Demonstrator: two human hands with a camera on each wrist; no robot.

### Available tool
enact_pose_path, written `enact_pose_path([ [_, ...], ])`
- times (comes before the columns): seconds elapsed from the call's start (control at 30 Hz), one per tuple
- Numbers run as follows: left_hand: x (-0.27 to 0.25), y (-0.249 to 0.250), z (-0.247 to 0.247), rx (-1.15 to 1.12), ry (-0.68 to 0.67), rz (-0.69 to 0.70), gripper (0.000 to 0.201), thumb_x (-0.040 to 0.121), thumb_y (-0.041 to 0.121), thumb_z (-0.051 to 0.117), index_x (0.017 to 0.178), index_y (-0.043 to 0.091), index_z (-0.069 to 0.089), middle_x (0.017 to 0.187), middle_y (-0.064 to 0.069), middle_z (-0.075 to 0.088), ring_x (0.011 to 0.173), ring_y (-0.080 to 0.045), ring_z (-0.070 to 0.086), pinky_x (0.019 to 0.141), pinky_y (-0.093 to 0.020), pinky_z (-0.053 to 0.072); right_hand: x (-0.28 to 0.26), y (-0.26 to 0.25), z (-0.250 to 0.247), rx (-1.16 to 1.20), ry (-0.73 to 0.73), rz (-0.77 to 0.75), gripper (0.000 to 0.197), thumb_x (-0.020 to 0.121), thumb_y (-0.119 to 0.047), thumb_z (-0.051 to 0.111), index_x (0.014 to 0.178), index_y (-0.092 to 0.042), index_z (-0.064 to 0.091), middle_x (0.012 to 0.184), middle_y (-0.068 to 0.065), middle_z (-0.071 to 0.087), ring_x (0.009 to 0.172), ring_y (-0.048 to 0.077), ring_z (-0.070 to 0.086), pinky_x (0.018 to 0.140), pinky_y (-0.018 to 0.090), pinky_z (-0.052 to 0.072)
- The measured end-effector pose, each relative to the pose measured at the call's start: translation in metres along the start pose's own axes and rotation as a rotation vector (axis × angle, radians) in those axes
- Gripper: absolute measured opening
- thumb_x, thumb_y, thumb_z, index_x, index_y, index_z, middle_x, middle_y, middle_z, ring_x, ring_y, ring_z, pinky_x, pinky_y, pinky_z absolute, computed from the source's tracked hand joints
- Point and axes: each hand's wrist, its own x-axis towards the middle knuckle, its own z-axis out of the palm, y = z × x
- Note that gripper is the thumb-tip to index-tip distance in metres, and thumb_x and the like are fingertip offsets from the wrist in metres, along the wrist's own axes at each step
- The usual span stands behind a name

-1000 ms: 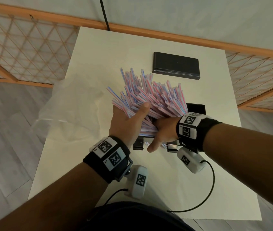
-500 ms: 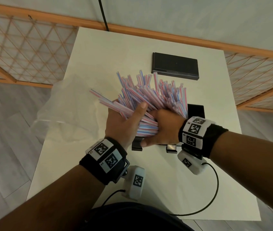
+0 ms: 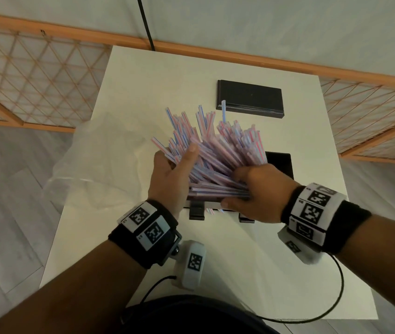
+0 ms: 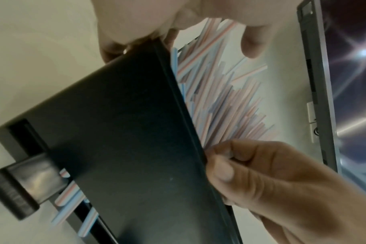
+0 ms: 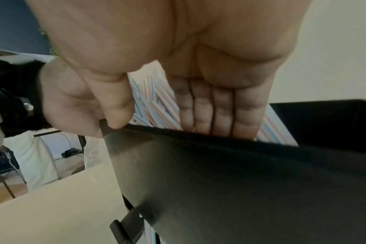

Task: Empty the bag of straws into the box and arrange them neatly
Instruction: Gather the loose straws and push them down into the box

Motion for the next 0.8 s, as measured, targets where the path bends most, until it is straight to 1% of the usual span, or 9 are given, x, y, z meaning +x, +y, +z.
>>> enact_pose_path([
  [0.03,0.000,0.002,0.000,-0.029,0.004,-0.028,0.109,0.053,0.092,0.070,0.135,0.022,0.051,0.111,0.015,0.061,0.107,-0.008,0.062,0.112,-0.049,0.046,-0.003,-0.001,-0.001,0.005,0.032,-0.023,0.046,0.079,-0.057,0.070,0.105,-0.019,0.066,0.094,0.001,0.070,0.088,0.025,0.065,0.079,0.036,0.054],
  [0.1,-0.002,0.001,0.001,-0.030,0.000,-0.031,0.111,0.054,0.096,0.067,0.137,0.025,0.052,0.128,0.011,0.064,0.124,-0.014,0.060,0.116,-0.050,0.043,-0.006,-0.004,0.001,0.034,0.024,-0.060,0.040,0.080,-0.049,0.071,0.109,-0.021,0.069,0.099,0.000,0.070,0.090,0.024,0.066,0.082,0.035,0.053],
  [0.2,-0.007,0.001,0.004,-0.030,-0.048,-0.027,0.068,0.066,0.081,0.068,0.118,0.037,0.061,0.122,0.011,0.071,0.118,-0.014,0.066,0.112,-0.050,0.047,0.000,-0.007,0.011,0.012,-0.087,-0.056,0.040,0.080,-0.055,0.066,0.105,-0.025,0.067,0.095,-0.005,0.068,0.089,0.022,0.064,0.079,0.034,0.053],
  [0.23,-0.007,0.000,0.005,-0.039,-0.056,-0.032,0.064,0.068,0.076,0.069,0.119,0.038,0.062,0.122,0.013,0.072,0.118,-0.012,0.067,0.111,-0.048,0.048,0.003,-0.007,0.015,-0.014,-0.106,-0.033,0.041,0.079,-0.059,0.064,0.103,-0.025,0.065,0.093,-0.005,0.067,0.089,0.022,0.063,0.078,0.034,0.053],
  [0.37,-0.007,-0.001,0.007,-0.058,-0.055,-0.035,0.090,0.068,0.080,0.071,0.140,0.030,0.055,0.134,0.014,0.067,0.127,-0.011,0.063,0.114,-0.046,0.046,0.010,-0.007,0.020,-0.046,-0.144,0.060,0.056,0.077,-0.067,0.064,0.113,-0.024,0.060,0.101,-0.004,0.067,0.095,0.021,0.064,0.084,0.034,0.055],
  [0.47,-0.007,-0.001,0.007,-0.034,-0.058,-0.029,0.062,0.073,0.073,0.068,0.124,0.041,0.058,0.122,0.019,0.071,0.117,-0.004,0.067,0.111,-0.044,0.050,0.016,-0.014,0.022,-0.057,-0.195,0.084,0.063,0.073,-0.070,0.064,0.115,-0.023,0.058,0.104,-0.003,0.066,0.097,0.023,0.064,0.086,0.034,0.054],
  [0.63,-0.005,-0.007,0.007,-0.018,-0.076,-0.019,0.064,0.070,0.078,0.065,0.122,0.041,0.059,0.127,0.009,0.072,0.121,-0.019,0.068,0.109,-0.052,0.049,0.034,-0.017,0.019,0.014,-0.253,0.117,0.052,0.067,-0.070,0.069,0.098,-0.032,0.055,0.093,-0.009,0.064,0.087,0.019,0.062,0.084,0.036,0.056],
  [0.7,-0.005,-0.006,0.007,-0.035,-0.064,-0.025,0.062,0.068,0.076,0.063,0.119,0.041,0.059,0.126,0.008,0.072,0.120,-0.018,0.068,0.108,-0.051,0.050,0.038,-0.017,0.016,0.032,-0.271,0.116,0.057,0.068,-0.069,0.071,0.108,-0.030,0.062,0.100,-0.008,0.067,0.093,0.018,0.062,0.090,0.035,0.053],
  [0.8,-0.007,-0.003,0.007,-0.061,-0.056,-0.022,0.061,0.071,0.072,0.063,0.122,0.039,0.060,0.128,0.009,0.071,0.121,-0.015,0.067,0.111,-0.047,0.050,0.041,-0.015,0.015,0.092,-0.319,0.113,0.067,0.068,-0.061,0.077,0.123,-0.028,0.060,0.112,-0.008,0.066,0.103,0.018,0.062,0.097,0.036,0.050],
])
